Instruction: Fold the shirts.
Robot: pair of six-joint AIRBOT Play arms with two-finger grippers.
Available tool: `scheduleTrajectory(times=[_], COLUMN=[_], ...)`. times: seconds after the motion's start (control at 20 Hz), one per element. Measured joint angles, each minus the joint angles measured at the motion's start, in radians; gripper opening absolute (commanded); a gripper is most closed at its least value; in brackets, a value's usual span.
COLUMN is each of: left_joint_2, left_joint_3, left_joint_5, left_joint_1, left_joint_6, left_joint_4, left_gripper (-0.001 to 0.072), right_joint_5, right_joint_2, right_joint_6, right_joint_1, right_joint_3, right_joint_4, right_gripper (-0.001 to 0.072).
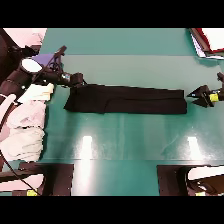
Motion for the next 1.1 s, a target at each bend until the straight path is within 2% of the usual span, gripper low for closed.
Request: scheduleTrajectory(times=[0.25, 0.4, 0.45, 0.65, 0.85, 1.1], left_joint_2=[-0.038, -0.066, -0.079, -0.155, -0.283, -0.465], left_joint_3=[0.001, 0.002, 0.005, 0.074, 0.217, 0.388], left_joint_5=[-0.003, 0.005, 0.011, 0.045, 0.057, 0.060], left_joint_1=[-0.078, -0.123, -0.138, -0.197, -0.250, -0.314], left_joint_6=[-0.013, -0.023, -0.028, -0.036, -0.045, -0.085], left_joint_4=[0.000, -0.002, -0.002, -0.007, -0.008, -0.008], left_gripper=[0.0025, 0.0025, 0.0025, 0.0025, 0.0025, 0.0025], right_joint_5=[0.024, 0.023, 0.017, 0.033, 0.055, 0.108], right_joint_2=[-0.051, -0.064, -0.066, -0.047, 0.055, 0.163], right_joint_6=[-0.048, -0.072, -0.079, -0.096, -0.094, 0.005], right_joint_1=[0.043, 0.093, 0.109, 0.159, 0.194, 0.296], right_joint_3=[-0.013, -0.016, -0.017, -0.018, 0.005, 0.183], right_joint_4=[0.018, 0.001, -0.006, -0.003, 0.043, 0.108], right_gripper=[0.0564, 0.0171, 0.0015, 0.0016, 0.0016, 0.0016])
